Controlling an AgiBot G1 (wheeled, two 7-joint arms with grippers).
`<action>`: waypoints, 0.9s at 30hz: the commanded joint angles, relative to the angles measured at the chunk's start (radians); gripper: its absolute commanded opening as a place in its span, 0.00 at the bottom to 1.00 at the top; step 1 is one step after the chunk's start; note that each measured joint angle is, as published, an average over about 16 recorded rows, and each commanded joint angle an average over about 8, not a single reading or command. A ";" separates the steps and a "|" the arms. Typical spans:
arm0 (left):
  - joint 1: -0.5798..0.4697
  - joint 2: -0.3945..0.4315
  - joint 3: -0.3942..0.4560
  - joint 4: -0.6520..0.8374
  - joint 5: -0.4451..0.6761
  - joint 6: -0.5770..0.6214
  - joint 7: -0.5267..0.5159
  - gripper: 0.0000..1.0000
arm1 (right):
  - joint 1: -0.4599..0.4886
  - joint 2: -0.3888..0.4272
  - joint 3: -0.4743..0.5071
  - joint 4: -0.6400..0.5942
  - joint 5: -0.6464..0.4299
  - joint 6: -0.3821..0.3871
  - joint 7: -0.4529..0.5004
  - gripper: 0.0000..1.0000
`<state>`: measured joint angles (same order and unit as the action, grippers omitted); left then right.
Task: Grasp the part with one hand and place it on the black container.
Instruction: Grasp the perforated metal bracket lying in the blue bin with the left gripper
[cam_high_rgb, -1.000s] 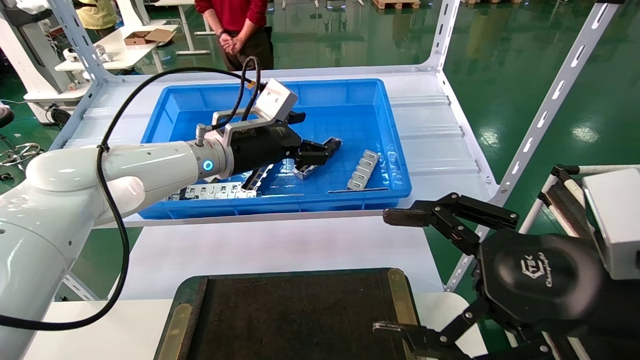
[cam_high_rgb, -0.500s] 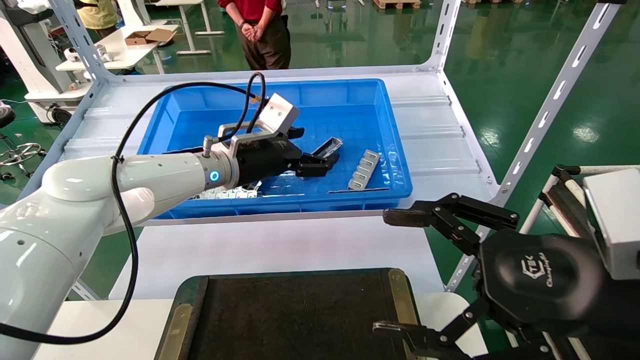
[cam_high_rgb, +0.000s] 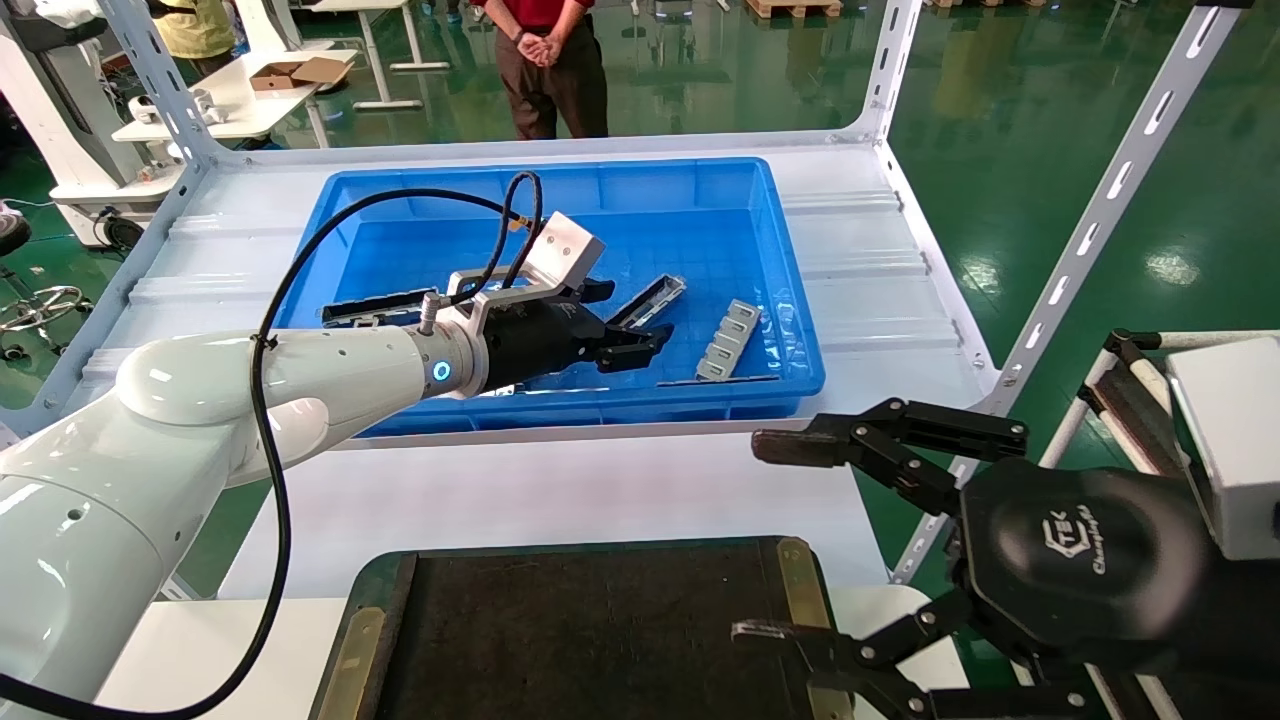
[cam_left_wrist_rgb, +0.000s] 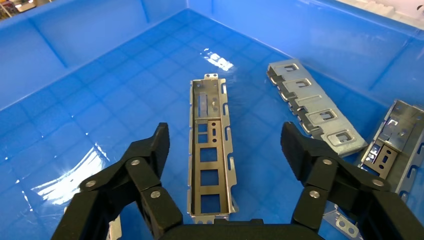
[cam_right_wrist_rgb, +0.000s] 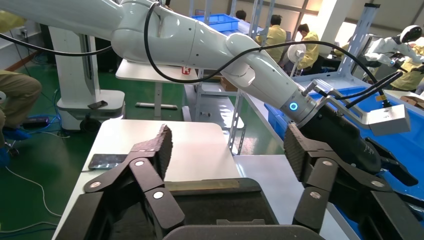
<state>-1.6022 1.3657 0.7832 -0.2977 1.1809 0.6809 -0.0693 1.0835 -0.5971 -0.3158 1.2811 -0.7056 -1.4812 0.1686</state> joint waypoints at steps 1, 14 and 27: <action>0.002 0.000 0.016 -0.005 -0.009 -0.009 -0.009 0.00 | 0.000 0.000 0.000 0.000 0.000 0.000 0.000 0.00; 0.005 -0.003 0.090 -0.002 -0.066 -0.045 -0.024 0.00 | 0.000 0.000 -0.001 0.000 0.000 0.000 0.000 0.00; 0.007 -0.005 0.131 0.008 -0.129 -0.062 -0.008 0.00 | 0.000 0.000 -0.001 0.000 0.001 0.000 -0.001 0.00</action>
<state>-1.5995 1.3597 0.9086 -0.2913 1.0463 0.6223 -0.0734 1.0837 -0.5967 -0.3169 1.2811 -0.7049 -1.4808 0.1681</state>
